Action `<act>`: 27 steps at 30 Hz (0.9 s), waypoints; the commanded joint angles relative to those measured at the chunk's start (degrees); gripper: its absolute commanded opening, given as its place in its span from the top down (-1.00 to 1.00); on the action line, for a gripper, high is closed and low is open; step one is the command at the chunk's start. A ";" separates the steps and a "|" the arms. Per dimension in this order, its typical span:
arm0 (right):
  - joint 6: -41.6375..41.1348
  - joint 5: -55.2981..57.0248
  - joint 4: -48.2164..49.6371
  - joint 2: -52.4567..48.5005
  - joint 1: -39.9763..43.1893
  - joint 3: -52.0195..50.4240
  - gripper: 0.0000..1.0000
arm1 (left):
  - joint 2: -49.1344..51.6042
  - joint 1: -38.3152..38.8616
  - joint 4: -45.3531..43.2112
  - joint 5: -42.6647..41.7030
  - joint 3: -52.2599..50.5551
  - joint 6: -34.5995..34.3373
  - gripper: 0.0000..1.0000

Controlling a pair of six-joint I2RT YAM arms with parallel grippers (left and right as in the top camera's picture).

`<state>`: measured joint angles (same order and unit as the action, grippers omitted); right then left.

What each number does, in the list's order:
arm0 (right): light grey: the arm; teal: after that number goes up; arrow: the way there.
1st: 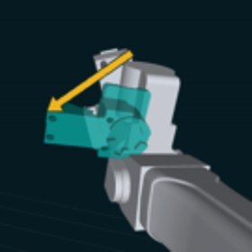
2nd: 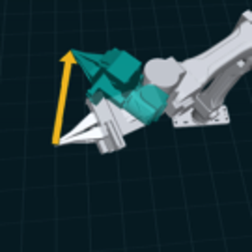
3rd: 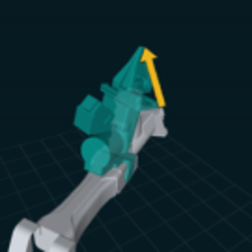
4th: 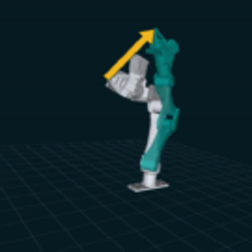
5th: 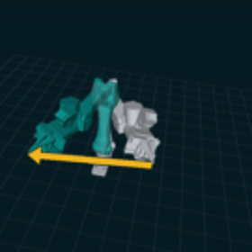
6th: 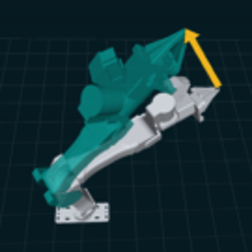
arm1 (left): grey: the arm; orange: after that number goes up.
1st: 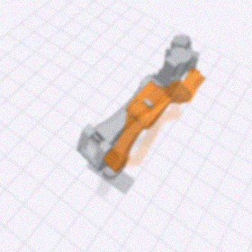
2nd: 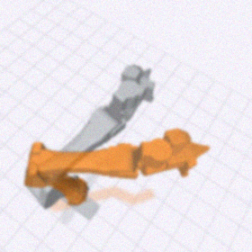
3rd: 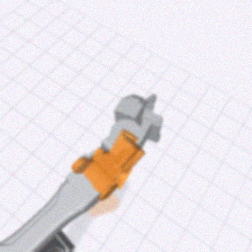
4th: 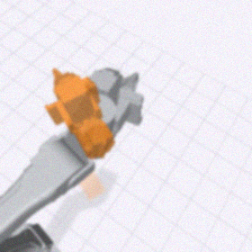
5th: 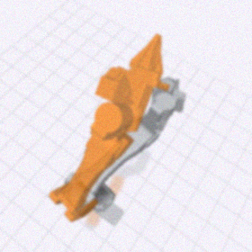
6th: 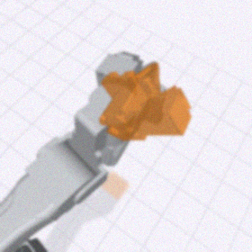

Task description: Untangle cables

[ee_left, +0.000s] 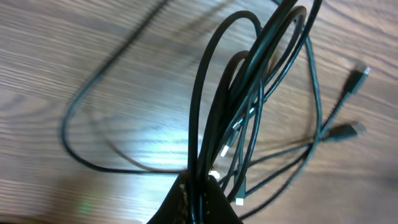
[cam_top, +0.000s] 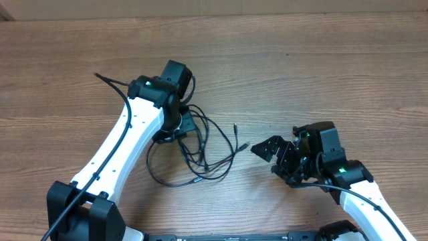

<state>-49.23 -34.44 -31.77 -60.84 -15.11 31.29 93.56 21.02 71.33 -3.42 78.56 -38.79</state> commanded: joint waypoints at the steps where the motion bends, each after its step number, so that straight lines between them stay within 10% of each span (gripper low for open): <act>1: -3.23 -1.73 -0.66 0.61 -0.31 0.66 -1.00 | 0.00 0.17 -0.26 -6.82 -0.48 0.74 0.92; 6: -14.27 -2.03 -5.68 0.61 -0.44 0.61 -0.69 | 0.00 0.17 -4.00 -15.21 -0.48 6.80 0.92; 27: -26.10 2.43 4.09 0.61 -13.09 0.61 -0.58 | 0.00 0.39 -9.49 -21.49 -0.48 10.56 0.92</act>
<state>-72.34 -34.68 -28.03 -60.84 -27.38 31.29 93.56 21.04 61.89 -23.42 78.24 -29.56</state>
